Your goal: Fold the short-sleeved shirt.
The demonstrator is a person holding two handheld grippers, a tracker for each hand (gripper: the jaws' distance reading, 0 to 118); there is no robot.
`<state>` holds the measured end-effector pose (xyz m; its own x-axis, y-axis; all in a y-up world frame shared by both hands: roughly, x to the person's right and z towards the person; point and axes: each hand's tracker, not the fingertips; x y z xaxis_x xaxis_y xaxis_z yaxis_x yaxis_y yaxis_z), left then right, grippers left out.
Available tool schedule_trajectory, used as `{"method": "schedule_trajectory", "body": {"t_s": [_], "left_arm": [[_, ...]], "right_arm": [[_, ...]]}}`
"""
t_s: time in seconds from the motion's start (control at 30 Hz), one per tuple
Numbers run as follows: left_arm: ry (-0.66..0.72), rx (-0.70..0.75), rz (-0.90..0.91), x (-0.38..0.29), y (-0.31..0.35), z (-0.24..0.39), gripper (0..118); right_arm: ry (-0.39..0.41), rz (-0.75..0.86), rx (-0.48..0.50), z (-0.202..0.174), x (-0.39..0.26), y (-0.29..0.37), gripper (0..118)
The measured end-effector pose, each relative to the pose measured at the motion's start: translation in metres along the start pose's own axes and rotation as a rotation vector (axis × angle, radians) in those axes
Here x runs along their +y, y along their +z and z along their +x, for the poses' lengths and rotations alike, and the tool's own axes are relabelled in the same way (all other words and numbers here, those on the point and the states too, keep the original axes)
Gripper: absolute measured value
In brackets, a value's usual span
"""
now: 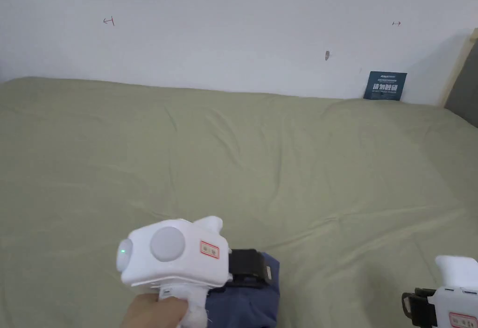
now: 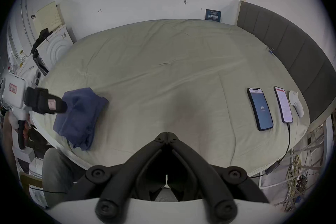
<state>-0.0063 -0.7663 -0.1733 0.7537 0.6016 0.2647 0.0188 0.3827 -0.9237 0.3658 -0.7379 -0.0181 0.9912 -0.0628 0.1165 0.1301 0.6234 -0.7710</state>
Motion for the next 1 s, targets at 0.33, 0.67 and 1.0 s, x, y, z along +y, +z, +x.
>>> {"method": "schedule_trajectory", "body": {"t_s": [0.33, 0.67, 1.0], "left_arm": [[0.218, -0.255, 0.054, -0.038, -0.023, -0.059, 2], [0.271, -0.257, -0.008, -0.086, -0.097, -0.040, 2], [0.128, -0.186, 0.169, -0.029, 0.067, -0.066, 4]], "right_arm": [[0.010, 0.012, 0.032, -0.009, 0.002, -0.004, 0], [0.030, 0.012, 0.061, -0.030, 0.005, -0.006, 0], [0.010, 0.009, 0.547, -0.091, 0.033, -0.058, 0]]}}
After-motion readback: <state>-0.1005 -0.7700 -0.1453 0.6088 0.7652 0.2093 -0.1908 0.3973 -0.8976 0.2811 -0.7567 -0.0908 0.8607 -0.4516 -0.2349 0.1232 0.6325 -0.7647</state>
